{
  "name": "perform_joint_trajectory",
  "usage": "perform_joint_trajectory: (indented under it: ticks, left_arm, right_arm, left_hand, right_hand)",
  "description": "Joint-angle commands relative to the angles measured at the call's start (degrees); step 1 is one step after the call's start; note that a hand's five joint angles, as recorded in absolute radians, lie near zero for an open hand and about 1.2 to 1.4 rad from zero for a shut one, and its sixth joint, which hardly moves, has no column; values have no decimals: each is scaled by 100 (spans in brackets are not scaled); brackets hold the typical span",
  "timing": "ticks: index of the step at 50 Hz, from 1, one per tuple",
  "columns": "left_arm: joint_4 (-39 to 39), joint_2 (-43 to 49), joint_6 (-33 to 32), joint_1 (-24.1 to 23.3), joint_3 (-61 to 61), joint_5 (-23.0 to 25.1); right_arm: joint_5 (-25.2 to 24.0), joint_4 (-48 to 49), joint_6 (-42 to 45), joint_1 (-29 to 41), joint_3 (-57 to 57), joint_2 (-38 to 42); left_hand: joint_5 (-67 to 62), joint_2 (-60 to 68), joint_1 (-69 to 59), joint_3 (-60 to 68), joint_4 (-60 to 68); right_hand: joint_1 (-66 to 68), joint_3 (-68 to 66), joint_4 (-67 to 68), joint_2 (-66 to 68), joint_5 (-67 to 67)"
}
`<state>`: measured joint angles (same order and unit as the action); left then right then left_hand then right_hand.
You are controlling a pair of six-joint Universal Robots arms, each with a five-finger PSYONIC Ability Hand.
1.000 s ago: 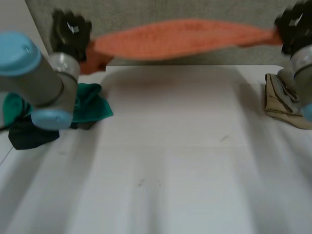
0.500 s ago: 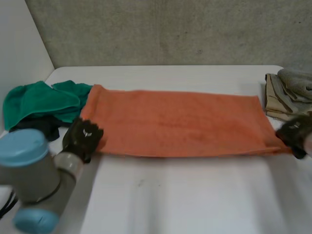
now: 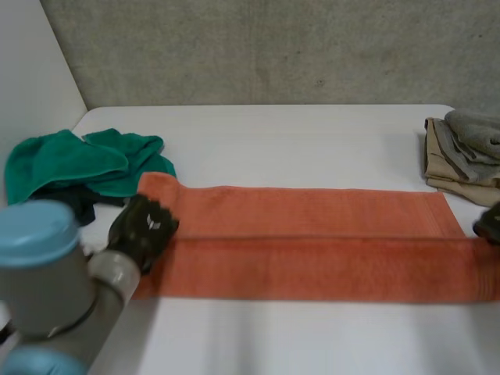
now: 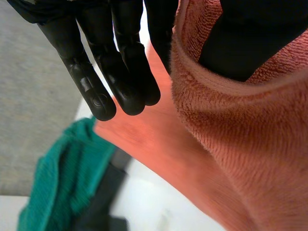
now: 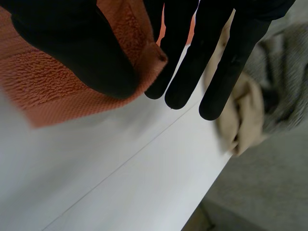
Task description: Fold the laundry.
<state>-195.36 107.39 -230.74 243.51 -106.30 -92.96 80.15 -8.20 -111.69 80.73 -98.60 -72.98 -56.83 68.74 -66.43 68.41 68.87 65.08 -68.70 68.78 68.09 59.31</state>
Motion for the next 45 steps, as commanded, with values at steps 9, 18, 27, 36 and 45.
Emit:
perform_joint_trajectory:
  ticks: [9, 18, 27, 36, 45]
  left_arm:
    - [-318, 2805, -181, -6, 3298, -257]
    - [-889, 3342, -1007, -32, 4073, -460]
    - [-934, 3078, -990, -454, 3818, -451]
    - [-881, 2051, -929, -384, 2853, -425]
    - [-609, 1338, -542, 46, 1938, 225]
  right_arm:
    - [484, 1531, -459, 901, 2194, 2172]
    - [651, 1883, -538, 1085, 2468, 2517]
    - [889, 1830, -1099, 1164, 2126, 2079]
    - [836, 1672, -1417, 1164, 1651, 1550]
    - [318, 1198, -1944, 1147, 1045, 900]
  left_hand:
    - [-1317, 1126, -1357, 1159, 1113]
    - [215, -406, 175, -373, -419]
    - [5661, -5853, 5621, -5820, -5866]
    - [5628, -5819, 5588, -5786, -5832]
    - [5661, -5853, 5621, -5820, -5866]
  right_hand:
    - [1492, -1130, 1122, 1191, 1069]
    - [-87, 449, -457, -388, -510]
    - [-4961, 5324, -5331, -5262, -5384]
    - [-4843, 5206, -5213, -5144, -5267]
    - [-4843, 5206, -5213, -5144, -5267]
